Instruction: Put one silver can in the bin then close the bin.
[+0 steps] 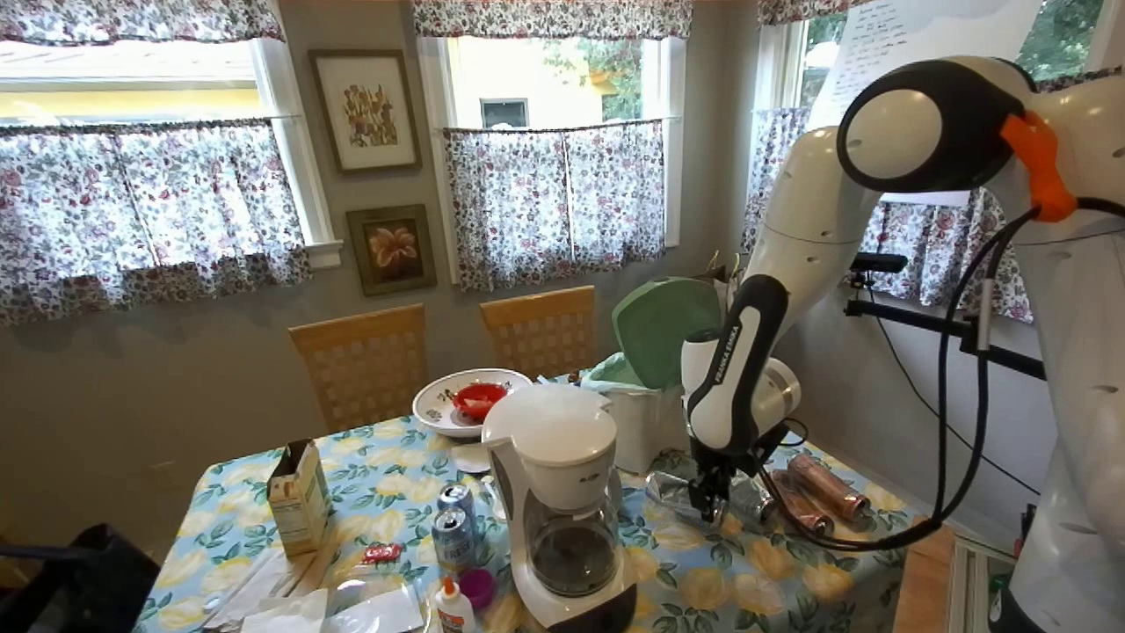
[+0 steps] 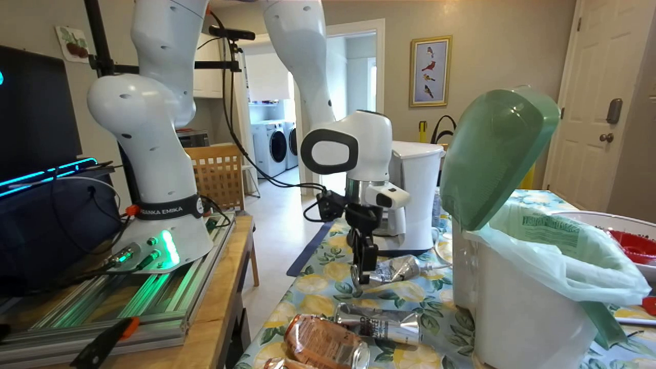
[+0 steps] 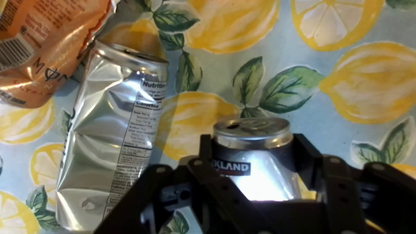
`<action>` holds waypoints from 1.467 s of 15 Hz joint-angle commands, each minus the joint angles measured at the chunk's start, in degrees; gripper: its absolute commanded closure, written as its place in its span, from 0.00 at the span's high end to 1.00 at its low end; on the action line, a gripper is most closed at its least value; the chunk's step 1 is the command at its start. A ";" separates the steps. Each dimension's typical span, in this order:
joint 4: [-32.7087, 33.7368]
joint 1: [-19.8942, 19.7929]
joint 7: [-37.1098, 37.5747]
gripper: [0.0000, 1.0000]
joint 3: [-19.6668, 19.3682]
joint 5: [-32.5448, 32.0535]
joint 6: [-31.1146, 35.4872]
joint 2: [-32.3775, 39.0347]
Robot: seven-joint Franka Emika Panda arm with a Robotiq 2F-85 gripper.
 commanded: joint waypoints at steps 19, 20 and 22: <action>-4.12 -0.47 -0.75 0.37 2.15 -2.89 -28.44 -37.64; -3.65 -0.39 -1.14 0.37 2.16 -2.79 -29.60 -38.68; -2.60 -0.35 -1.61 0.37 2.31 -3.17 -31.36 -40.43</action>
